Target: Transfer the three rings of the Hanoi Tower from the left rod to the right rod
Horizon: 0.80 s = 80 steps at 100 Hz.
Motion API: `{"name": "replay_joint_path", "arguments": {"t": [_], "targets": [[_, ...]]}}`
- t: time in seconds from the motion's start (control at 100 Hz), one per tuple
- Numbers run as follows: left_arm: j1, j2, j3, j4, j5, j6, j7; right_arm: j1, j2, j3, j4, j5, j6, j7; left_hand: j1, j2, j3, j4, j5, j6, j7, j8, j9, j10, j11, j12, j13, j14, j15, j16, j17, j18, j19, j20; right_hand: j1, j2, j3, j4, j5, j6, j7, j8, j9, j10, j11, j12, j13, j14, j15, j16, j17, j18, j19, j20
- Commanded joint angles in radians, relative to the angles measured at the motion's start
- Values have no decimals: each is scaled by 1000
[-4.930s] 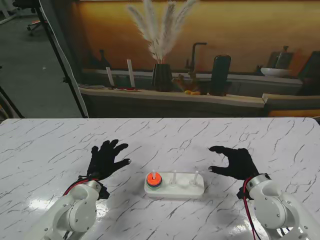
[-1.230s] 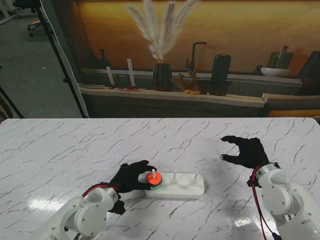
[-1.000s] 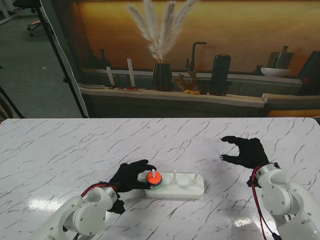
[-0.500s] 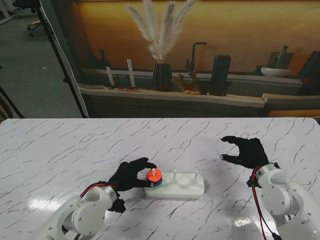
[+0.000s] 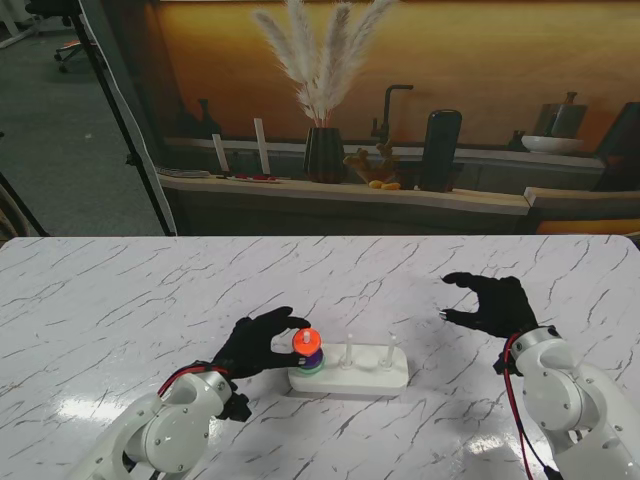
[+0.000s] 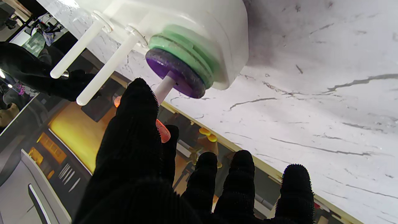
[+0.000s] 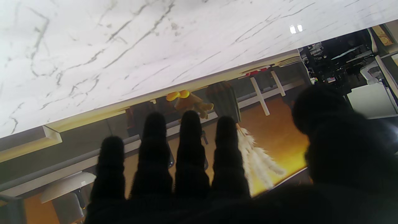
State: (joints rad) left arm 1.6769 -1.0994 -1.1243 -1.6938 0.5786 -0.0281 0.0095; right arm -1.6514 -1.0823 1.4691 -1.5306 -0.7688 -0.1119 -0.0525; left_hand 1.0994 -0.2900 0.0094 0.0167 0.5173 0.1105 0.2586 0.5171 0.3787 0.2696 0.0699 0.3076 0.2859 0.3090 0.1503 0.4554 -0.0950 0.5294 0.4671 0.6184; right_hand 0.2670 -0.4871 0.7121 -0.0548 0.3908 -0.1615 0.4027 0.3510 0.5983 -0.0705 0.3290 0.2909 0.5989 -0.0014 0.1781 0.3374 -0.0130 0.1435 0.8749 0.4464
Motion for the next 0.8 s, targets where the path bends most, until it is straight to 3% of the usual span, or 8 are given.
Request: {"name": "replay_joint_path", "arguments": {"t": [0.0,0.41,0.79], "targets": [[8,-2,-7,-17,1,-25,-10,-7,-6,-6,-2,1,1,0,65,61,-5,17,38,-50,45,35,2,-16,5,20,6,-9,8,15,-17,22,12,-6,5,20,-15,19,24,12,12,-3,30,-5,12,1,2,1,16,7,-5,244,21,-12],[22,-3,-37,-56,-12,-26,-14,-5,-6,-14,5,8,2,-1,58,66,-8,16,37,-47,36,29,3,-17,4,19,7,-8,7,14,-17,22,10,-4,9,21,-17,20,24,13,13,-3,29,-6,13,0,1,1,16,7,-5,243,23,-12],[-5,4,-29,-85,-26,-23,-61,-3,-7,-21,11,15,7,-2,55,66,-11,15,40,-43,27,14,3,-16,3,18,7,-7,5,13,-17,21,6,-4,12,23,-19,20,25,12,15,-4,28,-8,14,0,1,-1,17,7,-4,243,25,-12]]}}
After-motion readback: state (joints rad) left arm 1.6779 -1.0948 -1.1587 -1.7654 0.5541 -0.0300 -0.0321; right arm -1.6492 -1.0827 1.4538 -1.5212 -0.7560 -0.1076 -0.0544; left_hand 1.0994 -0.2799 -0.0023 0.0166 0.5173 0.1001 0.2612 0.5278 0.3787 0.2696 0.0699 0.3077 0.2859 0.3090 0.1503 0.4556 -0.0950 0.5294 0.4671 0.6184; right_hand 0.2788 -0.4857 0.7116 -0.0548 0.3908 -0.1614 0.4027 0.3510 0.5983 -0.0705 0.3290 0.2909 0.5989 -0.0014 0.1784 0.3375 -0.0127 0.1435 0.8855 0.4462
